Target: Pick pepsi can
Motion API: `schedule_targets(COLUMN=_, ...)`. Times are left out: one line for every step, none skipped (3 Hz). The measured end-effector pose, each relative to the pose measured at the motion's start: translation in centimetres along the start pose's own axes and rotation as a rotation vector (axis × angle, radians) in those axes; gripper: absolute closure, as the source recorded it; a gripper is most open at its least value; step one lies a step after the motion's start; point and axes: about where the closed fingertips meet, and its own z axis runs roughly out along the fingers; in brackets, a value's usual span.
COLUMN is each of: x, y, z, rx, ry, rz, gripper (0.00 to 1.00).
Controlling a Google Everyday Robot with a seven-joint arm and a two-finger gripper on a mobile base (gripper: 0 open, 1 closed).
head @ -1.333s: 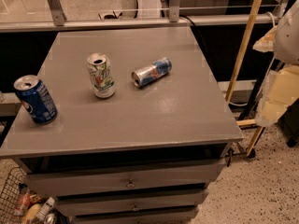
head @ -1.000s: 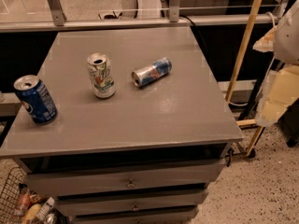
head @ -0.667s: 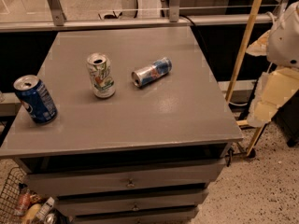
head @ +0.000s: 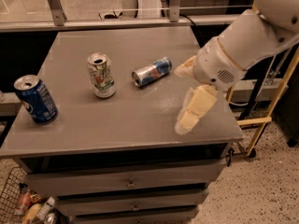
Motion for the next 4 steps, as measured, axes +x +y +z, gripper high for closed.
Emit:
schedule_targets(x=-1.3, y=0.3, z=0.1, rx=-0.01, ry=-0.041, rz=0.001, gripper=0.0)
schedule_targets(x=-1.3, y=0.3, z=0.1, rx=-0.009, ry=-0.037, rz=0.0, gripper=0.0)
schedule_targets(x=-1.5, y=0.8, z=3.0, rx=-0.068, ry=-0.089, rz=0.007, gripper=0.0)
schedule_targets(x=-4.0, y=0.8, z=7.3, rx=-0.136, ry=-0.143, rz=-0.028, gripper=0.0)
